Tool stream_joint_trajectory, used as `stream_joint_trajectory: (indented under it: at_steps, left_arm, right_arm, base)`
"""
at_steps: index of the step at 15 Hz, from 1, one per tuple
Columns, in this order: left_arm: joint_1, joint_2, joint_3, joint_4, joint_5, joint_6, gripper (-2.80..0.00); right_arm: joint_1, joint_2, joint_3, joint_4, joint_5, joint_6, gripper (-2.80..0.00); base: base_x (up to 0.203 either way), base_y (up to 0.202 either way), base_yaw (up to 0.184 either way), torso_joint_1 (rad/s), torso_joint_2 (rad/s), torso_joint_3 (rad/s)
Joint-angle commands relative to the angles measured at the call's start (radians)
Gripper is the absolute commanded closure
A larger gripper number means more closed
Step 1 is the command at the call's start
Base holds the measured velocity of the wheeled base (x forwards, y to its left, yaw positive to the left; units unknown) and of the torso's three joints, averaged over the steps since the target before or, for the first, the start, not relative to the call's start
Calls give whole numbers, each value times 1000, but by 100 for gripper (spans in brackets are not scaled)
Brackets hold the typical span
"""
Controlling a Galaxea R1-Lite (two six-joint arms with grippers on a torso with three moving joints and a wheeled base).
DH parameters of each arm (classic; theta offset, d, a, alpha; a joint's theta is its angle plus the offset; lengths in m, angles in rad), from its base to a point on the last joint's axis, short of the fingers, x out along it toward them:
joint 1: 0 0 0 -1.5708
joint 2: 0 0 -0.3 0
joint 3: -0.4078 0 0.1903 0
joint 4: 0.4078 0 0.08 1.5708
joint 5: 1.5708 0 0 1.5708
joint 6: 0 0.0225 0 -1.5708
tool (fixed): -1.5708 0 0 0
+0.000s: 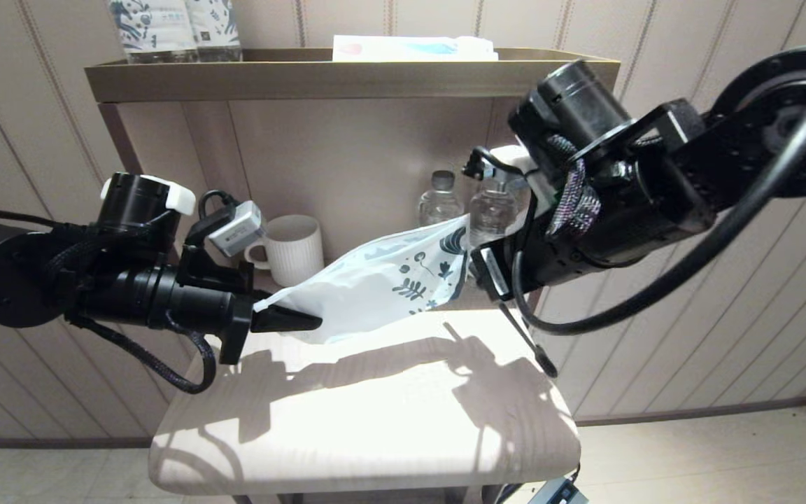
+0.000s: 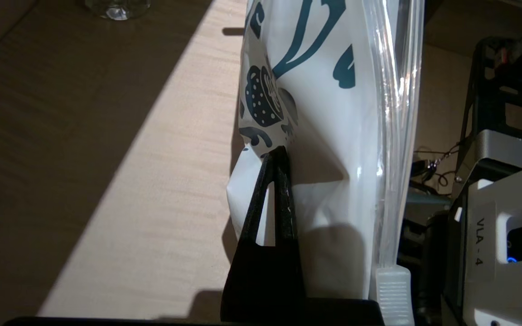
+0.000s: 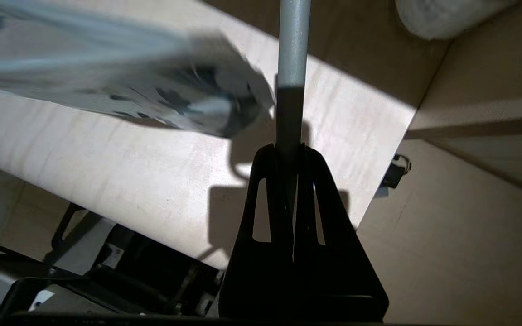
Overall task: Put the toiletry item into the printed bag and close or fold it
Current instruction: Place the toothbrush in the storage bag
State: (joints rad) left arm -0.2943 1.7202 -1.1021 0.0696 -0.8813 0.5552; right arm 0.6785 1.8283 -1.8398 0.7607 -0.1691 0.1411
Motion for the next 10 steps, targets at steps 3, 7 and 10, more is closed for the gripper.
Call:
stream_joint_trajectory:
  at_steps: [3, 7, 10]
  left_arm:
    - [-6, -4, 27, 1, 8, 108, 0]
    - [-40, 1, -4, 55, 11, 147, 0]
    - [-79, 4, -113, 260, 74, 199, 0]
  right_arm:
    - [47, -84, -34, -11, 3, -118, 0]
    - [62, -122, -60, -5, 100, -327, 0]
    - [60, -141, -73, 0, 187, -515, 0]
  base:
    - [0, 0, 0, 0, 0, 0]
    - [0, 0, 0, 0, 0, 0]
    - [0, 0, 0, 0, 0, 0]
